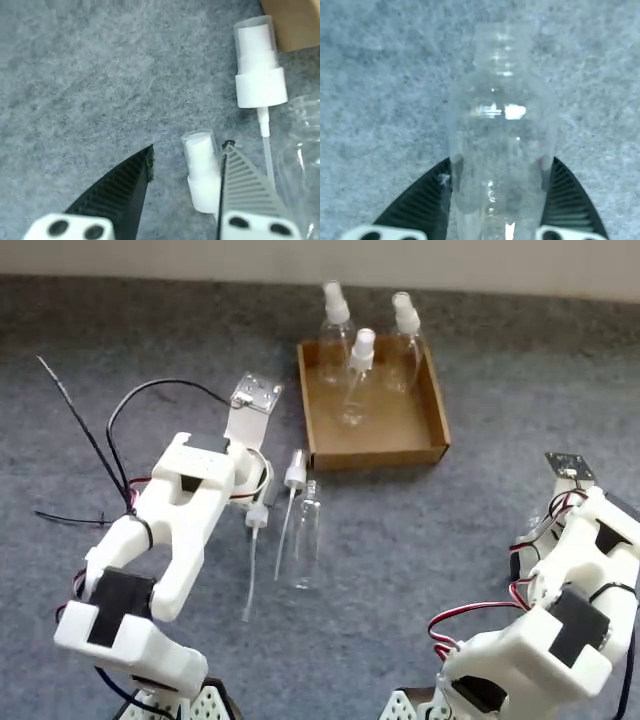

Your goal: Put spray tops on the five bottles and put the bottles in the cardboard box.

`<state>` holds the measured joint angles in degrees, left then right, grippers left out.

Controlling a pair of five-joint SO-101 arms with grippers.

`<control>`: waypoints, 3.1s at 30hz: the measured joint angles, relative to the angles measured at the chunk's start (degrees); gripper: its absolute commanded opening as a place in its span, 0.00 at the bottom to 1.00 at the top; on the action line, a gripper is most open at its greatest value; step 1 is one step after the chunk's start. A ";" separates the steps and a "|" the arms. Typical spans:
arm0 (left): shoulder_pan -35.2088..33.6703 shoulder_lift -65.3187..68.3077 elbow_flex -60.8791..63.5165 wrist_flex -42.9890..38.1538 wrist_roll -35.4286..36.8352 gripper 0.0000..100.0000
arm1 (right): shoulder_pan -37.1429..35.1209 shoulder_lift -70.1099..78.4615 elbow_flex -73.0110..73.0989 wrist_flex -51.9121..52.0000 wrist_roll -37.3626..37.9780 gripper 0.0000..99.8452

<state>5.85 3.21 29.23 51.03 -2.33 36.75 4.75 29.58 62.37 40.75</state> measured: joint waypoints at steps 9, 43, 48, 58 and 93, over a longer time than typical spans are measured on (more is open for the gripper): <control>0.97 5.10 -0.18 -2.29 0.18 0.05 | 0.00 0.00 0.00 0.00 0.00 0.20; 0.70 -1.14 4.13 -2.37 0.09 0.08 | -8.70 -9.93 -3.43 8.09 -4.75 0.35; 0.79 -1.14 4.13 -2.37 0.09 0.08 | -8.79 -6.07 -6.15 8.18 -4.75 0.35; 0.79 -1.14 4.31 -2.37 0.09 0.08 | -8.79 6.15 -18.11 12.40 -4.92 0.25; 0.79 -1.14 4.31 -2.81 0.09 0.08 | -10.90 10.11 -46.42 30.59 -12.40 0.14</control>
<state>6.64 2.07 33.54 48.22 -2.24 25.85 14.86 -16.84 92.97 28.35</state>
